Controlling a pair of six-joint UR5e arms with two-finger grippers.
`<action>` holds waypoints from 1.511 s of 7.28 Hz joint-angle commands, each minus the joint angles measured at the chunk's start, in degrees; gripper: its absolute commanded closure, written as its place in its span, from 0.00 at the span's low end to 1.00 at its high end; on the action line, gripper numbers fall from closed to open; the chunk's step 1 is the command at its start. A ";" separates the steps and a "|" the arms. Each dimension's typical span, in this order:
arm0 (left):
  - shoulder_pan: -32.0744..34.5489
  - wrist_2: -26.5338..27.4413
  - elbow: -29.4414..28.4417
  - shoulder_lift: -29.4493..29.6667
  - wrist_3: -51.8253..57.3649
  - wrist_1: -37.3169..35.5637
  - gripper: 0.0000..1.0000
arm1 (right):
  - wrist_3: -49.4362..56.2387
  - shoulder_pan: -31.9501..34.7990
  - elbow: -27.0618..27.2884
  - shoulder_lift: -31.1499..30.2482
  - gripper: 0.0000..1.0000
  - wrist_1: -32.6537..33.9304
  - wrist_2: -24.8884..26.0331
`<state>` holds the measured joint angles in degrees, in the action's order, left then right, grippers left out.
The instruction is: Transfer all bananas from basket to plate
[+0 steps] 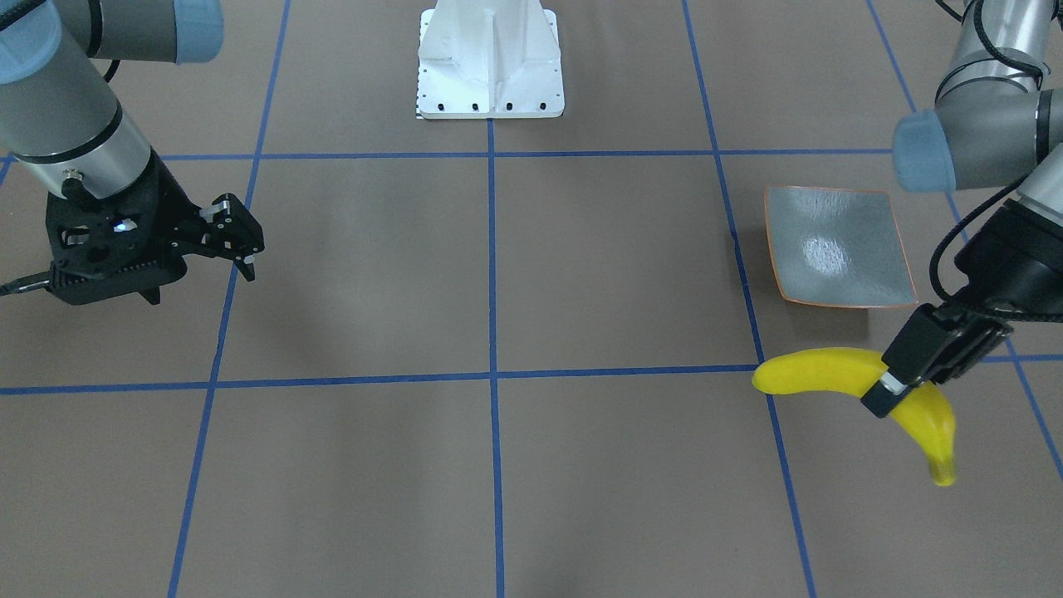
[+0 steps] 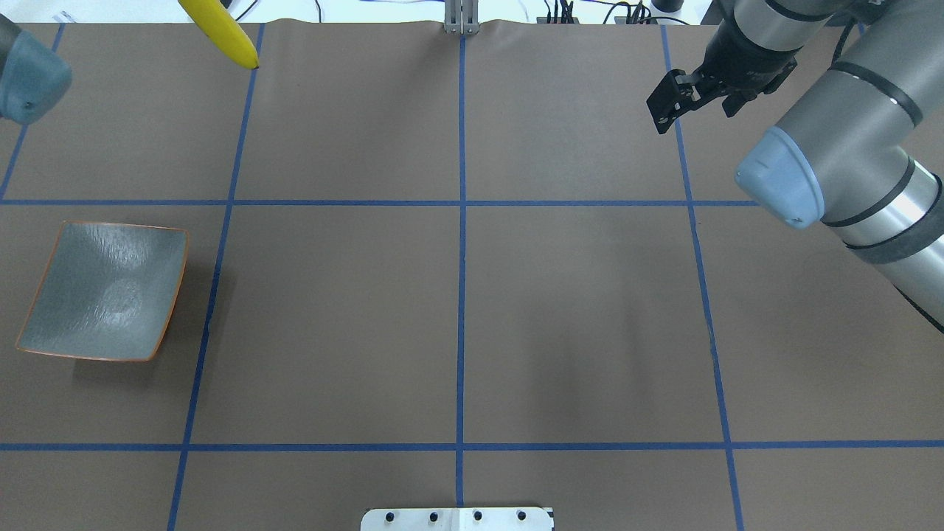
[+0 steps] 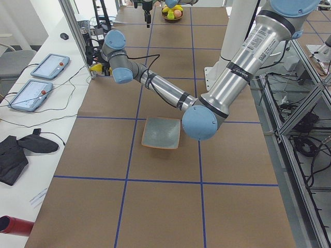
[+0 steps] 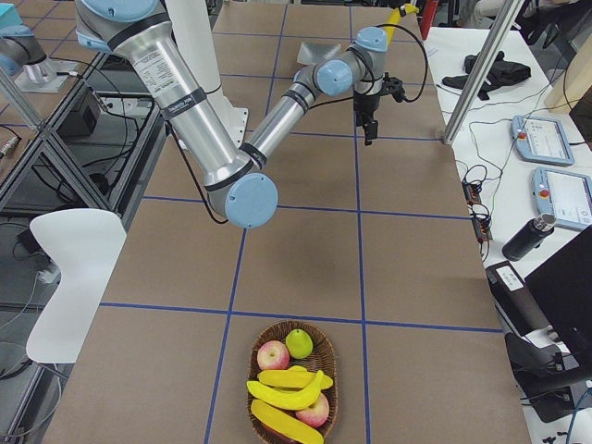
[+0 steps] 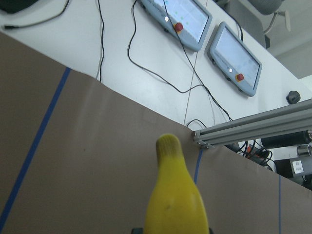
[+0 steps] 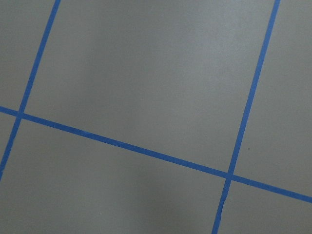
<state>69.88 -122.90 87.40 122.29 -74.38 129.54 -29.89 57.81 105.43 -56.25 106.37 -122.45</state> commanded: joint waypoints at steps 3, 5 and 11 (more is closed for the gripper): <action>-4.19 17.30 13.46 -5.99 25.67 -30.53 1.00 | 0.01 0.98 -1.45 -0.18 0.00 -0.11 -0.16; -13.05 28.80 19.96 -13.19 25.77 -39.22 1.00 | -0.08 1.16 -1.72 -0.70 0.00 -0.20 -0.25; -29.14 47.55 27.81 -14.88 25.60 -58.88 1.00 | -0.08 1.07 -1.98 -0.70 0.00 -0.29 -0.42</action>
<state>45.11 -78.45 114.34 108.16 -48.77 71.61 -29.97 58.96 103.45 -56.95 106.08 -122.86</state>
